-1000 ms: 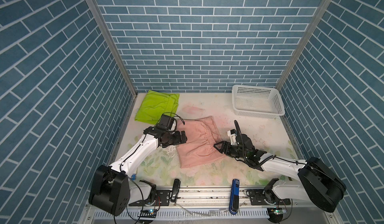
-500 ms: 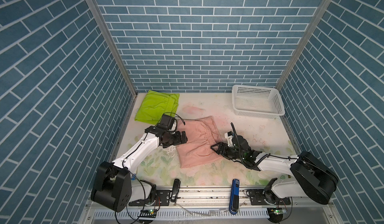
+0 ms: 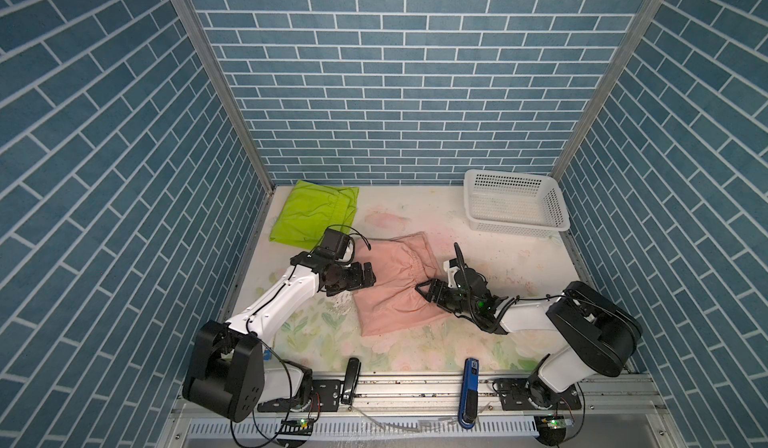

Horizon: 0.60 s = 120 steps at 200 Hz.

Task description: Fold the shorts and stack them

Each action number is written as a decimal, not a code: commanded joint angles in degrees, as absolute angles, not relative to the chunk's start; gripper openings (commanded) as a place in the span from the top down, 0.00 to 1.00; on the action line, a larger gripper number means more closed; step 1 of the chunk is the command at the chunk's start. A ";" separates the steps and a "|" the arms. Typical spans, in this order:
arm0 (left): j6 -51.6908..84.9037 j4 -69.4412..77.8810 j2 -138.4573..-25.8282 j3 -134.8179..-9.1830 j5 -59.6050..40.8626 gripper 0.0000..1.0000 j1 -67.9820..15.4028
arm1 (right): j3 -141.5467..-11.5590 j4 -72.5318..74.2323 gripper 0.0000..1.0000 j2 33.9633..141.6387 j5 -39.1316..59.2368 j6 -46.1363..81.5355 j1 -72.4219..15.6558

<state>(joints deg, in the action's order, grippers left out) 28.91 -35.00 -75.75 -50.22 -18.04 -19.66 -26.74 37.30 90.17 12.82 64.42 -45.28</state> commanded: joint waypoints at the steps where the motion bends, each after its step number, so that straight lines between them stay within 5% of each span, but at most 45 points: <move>1: 28.21 -35.50 -76.39 -49.30 -18.25 0.00 -19.18 | -28.98 34.75 0.27 89.12 9.99 61.64 -45.35; 22: 28.45 -35.00 -76.08 -49.62 -20.14 0.00 -19.25 | -31.19 26.00 0.40 87.31 8.46 56.67 -45.44; 55: 28.33 -31.83 -75.91 -48.49 -21.41 0.00 -19.31 | -35.59 17.84 1.00 85.04 9.53 51.47 -45.57; 120: 26.91 -25.58 -82.36 -49.33 -22.26 0.00 -19.31 | -38.48 1.75 1.00 71.72 5.37 47.26 -46.76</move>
